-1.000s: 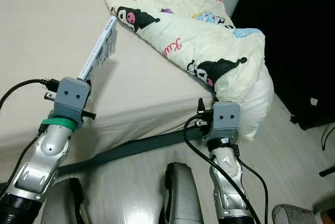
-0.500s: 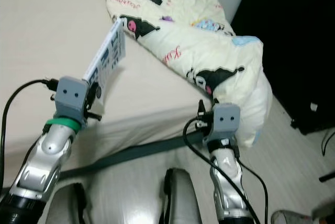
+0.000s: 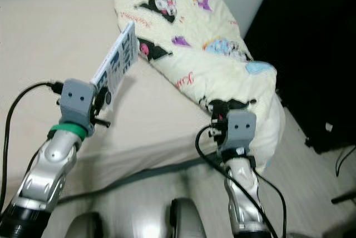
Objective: Clean up the room
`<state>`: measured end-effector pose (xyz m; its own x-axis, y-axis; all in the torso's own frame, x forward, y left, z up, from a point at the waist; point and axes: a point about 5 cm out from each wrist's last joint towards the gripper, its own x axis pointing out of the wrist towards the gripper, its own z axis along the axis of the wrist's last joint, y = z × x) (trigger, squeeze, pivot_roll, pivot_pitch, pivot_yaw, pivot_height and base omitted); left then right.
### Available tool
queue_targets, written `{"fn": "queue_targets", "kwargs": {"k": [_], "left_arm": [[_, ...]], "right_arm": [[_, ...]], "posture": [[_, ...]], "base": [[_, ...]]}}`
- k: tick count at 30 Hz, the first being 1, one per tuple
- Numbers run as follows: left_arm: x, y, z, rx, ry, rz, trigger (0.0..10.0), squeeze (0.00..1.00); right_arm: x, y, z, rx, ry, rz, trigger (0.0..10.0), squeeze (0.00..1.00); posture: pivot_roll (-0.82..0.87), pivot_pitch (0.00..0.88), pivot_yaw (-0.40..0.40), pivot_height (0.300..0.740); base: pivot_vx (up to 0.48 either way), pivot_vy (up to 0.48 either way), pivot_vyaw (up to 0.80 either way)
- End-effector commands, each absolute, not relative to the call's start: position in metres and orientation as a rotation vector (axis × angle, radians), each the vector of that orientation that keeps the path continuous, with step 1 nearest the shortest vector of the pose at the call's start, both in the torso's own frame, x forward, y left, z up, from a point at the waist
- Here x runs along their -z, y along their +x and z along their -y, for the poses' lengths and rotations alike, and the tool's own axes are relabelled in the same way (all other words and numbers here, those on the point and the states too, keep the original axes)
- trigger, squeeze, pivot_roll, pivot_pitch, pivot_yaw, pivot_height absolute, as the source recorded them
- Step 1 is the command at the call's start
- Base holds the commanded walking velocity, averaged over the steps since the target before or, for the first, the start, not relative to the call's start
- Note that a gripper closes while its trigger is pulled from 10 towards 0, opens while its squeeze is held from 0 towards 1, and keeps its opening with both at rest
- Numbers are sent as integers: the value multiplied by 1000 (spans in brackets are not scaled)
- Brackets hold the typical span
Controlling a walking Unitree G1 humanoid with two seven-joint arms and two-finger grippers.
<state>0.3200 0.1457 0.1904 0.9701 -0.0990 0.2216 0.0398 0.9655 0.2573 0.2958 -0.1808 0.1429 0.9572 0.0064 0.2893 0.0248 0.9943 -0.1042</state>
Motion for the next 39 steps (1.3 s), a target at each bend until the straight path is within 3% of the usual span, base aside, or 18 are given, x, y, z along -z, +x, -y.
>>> {"fn": "queue_targets", "kwargs": {"k": [1, 9, 16, 31, 39], "left_arm": [[-197, 319, -142, 86, 233, 265, 10000, 0], [-181, 315, -138, 132, 238, 229, 10000, 0], [-144, 307, -151, 98, 300, 139, 10000, 0], [-119, 296, -156, 39, 282, 78, 10000, 0], [-128, 295, -174, -67, 463, 170, 10000, 0]], "right_arm": [[-136, 293, 187, 28, -108, 271, 10000, 0], [-129, 291, 188, 28, -111, 248, 10000, 0], [-113, 290, 186, 15, -111, 197, 10000, 0], [-95, 292, 158, -100, -96, 134, 10000, 0], [-100, 303, 158, -126, -104, 151, 10000, 0]], "posture": [[-20, 103, -34, 672], [-25, 102, -35, 712], [-13, 91, -43, 740], [0, 86, -74, 740], [54, 78, -108, 740]], "base": [[0, 0, 0], [0, 0, 0], [0, 0, 0], [0, 0, 0], [0, 0, 0]]}}
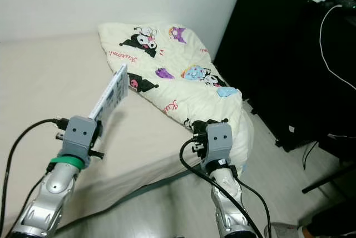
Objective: Clean up the room
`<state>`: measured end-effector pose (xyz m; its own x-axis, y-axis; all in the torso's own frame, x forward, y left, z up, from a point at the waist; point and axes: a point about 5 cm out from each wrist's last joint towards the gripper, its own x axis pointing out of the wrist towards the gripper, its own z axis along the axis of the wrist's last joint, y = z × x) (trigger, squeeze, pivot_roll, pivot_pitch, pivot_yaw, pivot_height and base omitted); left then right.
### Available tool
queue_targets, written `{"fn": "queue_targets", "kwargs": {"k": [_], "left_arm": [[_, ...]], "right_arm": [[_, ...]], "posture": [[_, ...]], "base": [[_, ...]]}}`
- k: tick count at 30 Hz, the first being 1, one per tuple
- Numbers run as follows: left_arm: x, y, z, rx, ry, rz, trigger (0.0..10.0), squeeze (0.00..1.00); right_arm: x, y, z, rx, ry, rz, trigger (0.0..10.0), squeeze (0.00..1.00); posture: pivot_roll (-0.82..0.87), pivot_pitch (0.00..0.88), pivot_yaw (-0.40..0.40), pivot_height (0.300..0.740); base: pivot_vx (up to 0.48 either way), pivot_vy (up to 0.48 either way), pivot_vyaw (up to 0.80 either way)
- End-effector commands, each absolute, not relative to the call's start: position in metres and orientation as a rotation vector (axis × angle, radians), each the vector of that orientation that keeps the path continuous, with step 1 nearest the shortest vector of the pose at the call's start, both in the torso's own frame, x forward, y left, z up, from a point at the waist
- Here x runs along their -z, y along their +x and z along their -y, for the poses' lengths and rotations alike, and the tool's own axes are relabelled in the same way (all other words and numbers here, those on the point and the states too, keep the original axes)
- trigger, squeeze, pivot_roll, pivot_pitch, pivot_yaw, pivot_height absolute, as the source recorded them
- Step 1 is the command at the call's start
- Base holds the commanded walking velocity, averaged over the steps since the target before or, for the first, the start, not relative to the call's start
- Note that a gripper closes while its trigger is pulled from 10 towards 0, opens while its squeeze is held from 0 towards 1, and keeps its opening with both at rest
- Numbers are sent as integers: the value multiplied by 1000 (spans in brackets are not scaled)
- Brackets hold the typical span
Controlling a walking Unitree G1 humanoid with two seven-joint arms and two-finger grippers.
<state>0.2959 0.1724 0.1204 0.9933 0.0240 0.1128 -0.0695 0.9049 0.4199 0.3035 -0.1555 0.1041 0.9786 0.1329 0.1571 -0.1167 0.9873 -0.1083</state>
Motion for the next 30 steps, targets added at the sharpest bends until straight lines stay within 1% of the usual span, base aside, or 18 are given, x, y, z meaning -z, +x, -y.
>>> {"fn": "queue_targets", "kwargs": {"k": [1, 2, 3, 7, 10, 11, 13, 15, 16, 19, 30], "left_arm": [[-128, 295, -174, -67, 463, 170, 10000, 0], [-132, 295, -179, -96, 475, 186, 10000, 0], [-132, 296, -181, -89, 477, 187, 10000, 0], [-132, 297, -180, -55, 461, 186, 10000, 0], [-132, 298, -172, 3, 427, 189, 10000, 0], [-132, 298, -172, 3, 427, 189, 10000, 0], [-136, 301, -164, 22, 381, 196, 10000, 0], [-136, 301, -164, 22, 381, 196, 10000, 0], [-141, 307, -153, 37, 349, 210, 10000, 0], [-143, 310, -148, 52, 342, 215, 10000, 0], [-143, 311, -146, 84, 311, 204, 10000, 0]], "right_arm": [[-100, 303, 158, -126, -104, 151, 10000, 0], [-103, 307, 157, -131, -105, 161, 10000, 0], [-105, 309, 155, -131, -100, 169, 10000, 0], [-108, 311, 152, -135, -88, 180, 10000, 0], [-109, 311, 148, -145, -83, 190, 10000, 0], [-109, 311, 148, -145, -83, 190, 10000, 0], [-108, 310, 146, -147, -80, 195, 10000, 0], [-108, 310, 146, -147, -80, 195, 10000, 0], [-106, 308, 149, -130, -74, 196, 10000, 0], [-106, 308, 151, -123, -71, 198, 10000, 0], [-106, 307, 153, -114, -63, 207, 10000, 0]], "posture": [[54, 78, -108, 740], [56, 78, -104, 740], [57, 75, -98, 740], [48, 71, -90, 740], [48, 71, -90, 740], [48, 71, -90, 740], [40, 64, -79, 740], [40, 64, -79, 740], [30, 60, -68, 740], [30, 60, -68, 740], [23, 58, -56, 740]], "base": [[0, 0, 0], [0, 0, 0], [0, 0, 0], [0, 0, 0], [0, 0, 0], [0, 0, 0], [0, 0, 0], [0, 0, 0], [0, 0, 0], [0, 0, 0], [0, 0, 0]]}}
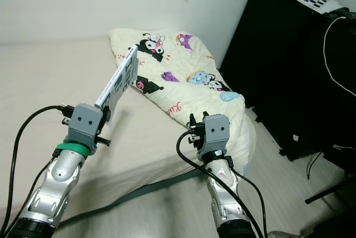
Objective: Clean up the room
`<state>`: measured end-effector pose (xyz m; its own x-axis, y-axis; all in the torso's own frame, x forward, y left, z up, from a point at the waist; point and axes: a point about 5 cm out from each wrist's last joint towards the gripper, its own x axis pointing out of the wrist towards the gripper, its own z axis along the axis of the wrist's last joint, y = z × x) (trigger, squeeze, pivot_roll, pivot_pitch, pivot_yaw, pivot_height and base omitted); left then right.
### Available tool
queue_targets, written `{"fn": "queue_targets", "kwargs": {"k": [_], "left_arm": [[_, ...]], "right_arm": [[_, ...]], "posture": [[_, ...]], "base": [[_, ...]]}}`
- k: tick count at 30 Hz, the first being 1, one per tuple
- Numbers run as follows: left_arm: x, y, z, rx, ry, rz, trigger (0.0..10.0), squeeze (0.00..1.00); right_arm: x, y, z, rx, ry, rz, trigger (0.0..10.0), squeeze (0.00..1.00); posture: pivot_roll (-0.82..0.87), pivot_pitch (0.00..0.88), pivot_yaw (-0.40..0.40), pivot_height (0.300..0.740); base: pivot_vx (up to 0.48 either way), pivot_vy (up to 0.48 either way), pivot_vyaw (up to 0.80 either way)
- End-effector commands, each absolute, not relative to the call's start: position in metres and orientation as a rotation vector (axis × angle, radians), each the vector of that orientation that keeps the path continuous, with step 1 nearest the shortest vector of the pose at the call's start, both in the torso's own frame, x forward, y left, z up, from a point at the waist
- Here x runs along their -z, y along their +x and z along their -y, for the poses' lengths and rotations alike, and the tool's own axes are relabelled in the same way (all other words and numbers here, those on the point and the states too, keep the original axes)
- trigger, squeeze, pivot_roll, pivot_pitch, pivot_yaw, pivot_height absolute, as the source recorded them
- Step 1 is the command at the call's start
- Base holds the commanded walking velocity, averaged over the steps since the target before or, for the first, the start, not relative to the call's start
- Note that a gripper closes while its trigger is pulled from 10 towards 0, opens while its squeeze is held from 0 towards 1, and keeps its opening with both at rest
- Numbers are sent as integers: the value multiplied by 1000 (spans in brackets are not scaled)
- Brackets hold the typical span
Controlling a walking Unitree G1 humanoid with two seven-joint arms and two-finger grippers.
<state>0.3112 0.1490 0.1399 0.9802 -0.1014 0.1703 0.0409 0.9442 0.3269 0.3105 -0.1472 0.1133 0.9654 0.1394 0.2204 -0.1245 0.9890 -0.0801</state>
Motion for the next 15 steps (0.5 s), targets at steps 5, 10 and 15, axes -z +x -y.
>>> {"fn": "queue_targets", "kwargs": {"k": [5, 10, 15], "left_arm": [[-142, 311, -145, 89, 318, 198, 10000, 0], [-141, 311, -142, 98, 328, 193, 10000, 0], [-140, 310, -140, 115, 333, 195, 10000, 0]], "right_arm": [[-106, 306, 153, -114, -65, 205, 10000, 0], [-105, 305, 154, -112, -67, 203, 10000, 0], [-104, 304, 155, -110, -69, 200, 10000, 0]], "posture": [[21, 61, -56, 740], [17, 69, -55, 740], [14, 73, -55, 740]], "base": [[0, 0, 0], [0, 0, 0], [0, 0, 0]]}}
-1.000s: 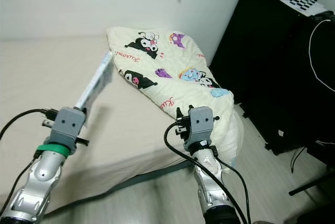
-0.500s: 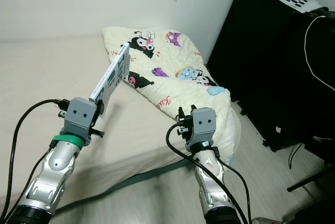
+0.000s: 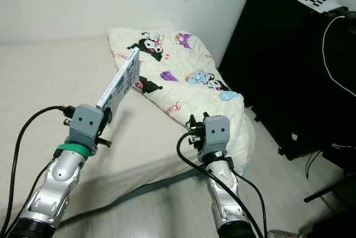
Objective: Clean up the room
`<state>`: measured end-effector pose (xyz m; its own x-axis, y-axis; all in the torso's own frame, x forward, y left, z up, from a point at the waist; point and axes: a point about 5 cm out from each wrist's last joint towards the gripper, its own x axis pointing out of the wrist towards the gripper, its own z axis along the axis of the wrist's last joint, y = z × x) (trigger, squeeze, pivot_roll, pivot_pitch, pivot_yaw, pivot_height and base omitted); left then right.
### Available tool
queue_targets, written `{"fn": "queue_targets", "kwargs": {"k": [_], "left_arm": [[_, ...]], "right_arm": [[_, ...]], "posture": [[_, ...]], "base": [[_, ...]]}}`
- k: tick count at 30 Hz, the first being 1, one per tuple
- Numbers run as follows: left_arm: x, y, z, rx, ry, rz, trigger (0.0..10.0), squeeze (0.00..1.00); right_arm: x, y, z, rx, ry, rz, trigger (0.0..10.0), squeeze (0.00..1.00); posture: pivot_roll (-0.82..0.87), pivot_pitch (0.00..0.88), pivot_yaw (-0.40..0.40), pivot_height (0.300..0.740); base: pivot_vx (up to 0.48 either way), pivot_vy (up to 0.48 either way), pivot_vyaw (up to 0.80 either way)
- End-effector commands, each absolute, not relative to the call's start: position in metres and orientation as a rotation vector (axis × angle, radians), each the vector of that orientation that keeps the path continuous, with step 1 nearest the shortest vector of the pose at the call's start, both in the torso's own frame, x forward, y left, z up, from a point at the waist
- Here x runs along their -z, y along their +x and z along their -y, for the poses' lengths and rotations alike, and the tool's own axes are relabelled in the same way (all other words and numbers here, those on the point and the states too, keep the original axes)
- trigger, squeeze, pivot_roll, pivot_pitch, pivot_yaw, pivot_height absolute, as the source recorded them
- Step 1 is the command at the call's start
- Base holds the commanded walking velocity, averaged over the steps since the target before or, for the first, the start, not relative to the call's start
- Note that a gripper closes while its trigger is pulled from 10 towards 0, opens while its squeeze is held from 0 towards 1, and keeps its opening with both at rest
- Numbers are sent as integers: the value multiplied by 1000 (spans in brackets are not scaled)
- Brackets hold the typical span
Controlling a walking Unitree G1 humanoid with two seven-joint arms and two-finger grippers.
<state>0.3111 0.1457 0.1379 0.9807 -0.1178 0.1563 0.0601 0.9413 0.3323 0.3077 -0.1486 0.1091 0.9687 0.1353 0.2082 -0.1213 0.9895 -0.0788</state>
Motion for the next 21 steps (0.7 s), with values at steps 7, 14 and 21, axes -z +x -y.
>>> {"fn": "queue_targets", "kwargs": {"k": [7, 14, 21], "left_arm": [[-139, 308, -137, 123, 335, 190, 10000, 0], [-137, 307, -139, 118, 299, 177, 10000, 0], [-137, 308, -139, 121, 311, 175, 10000, 0]], "right_arm": [[-103, 303, 155, -111, -72, 196, 10000, 0], [-102, 303, 156, -110, -83, 192, 10000, 0], [-100, 303, 154, -122, -98, 177, 10000, 0]], "posture": [[13, 76, -56, 740], [13, 81, -57, 740], [14, 82, -54, 740]], "base": [[0, 0, 0], [0, 0, 0], [0, 0, 665]]}}
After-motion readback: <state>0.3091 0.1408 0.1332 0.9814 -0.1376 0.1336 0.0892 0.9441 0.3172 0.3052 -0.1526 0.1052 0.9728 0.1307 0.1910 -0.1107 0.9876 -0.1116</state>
